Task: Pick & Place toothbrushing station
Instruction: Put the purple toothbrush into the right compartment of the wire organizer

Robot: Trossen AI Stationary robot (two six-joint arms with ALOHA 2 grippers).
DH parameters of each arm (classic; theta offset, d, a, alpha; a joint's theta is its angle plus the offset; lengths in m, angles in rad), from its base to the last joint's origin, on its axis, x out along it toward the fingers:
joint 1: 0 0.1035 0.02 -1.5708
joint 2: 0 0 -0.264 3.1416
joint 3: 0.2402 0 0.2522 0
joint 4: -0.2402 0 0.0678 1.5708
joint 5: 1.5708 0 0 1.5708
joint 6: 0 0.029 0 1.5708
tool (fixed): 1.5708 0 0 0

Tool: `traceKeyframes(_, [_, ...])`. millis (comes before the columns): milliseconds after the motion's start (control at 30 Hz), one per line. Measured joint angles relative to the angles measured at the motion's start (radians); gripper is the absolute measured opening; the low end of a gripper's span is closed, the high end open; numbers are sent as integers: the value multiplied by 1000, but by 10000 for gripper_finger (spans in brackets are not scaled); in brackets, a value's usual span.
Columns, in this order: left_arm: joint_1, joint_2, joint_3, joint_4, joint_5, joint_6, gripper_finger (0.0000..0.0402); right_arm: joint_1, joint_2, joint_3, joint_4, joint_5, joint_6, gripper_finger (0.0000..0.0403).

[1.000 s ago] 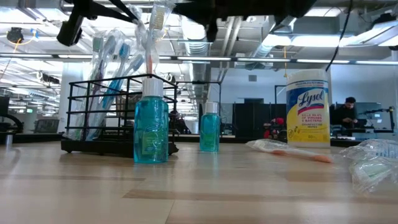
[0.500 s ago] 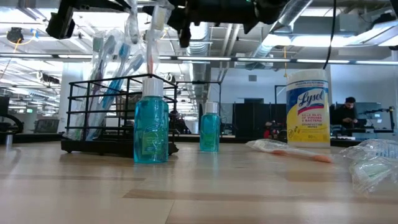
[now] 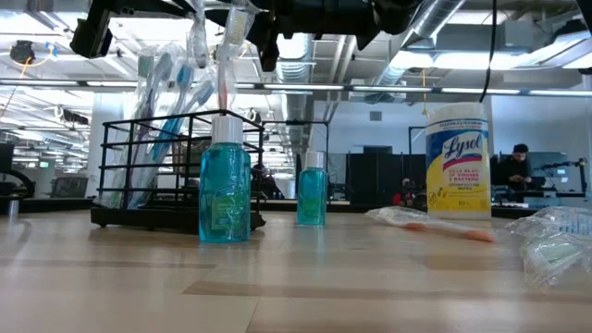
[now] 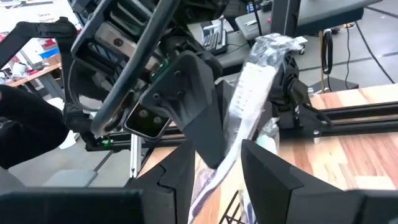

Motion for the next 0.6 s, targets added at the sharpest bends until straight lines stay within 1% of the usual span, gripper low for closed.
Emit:
traceKeyframes(267, [0, 0, 0, 0, 0, 0, 0, -2, 0, 0, 4, 28, -3, 122])
traceKeyframes(600, [3, 0, 0, 0, 0, 0, 0, 1, 0, -1, 27, 33, -4, 122])
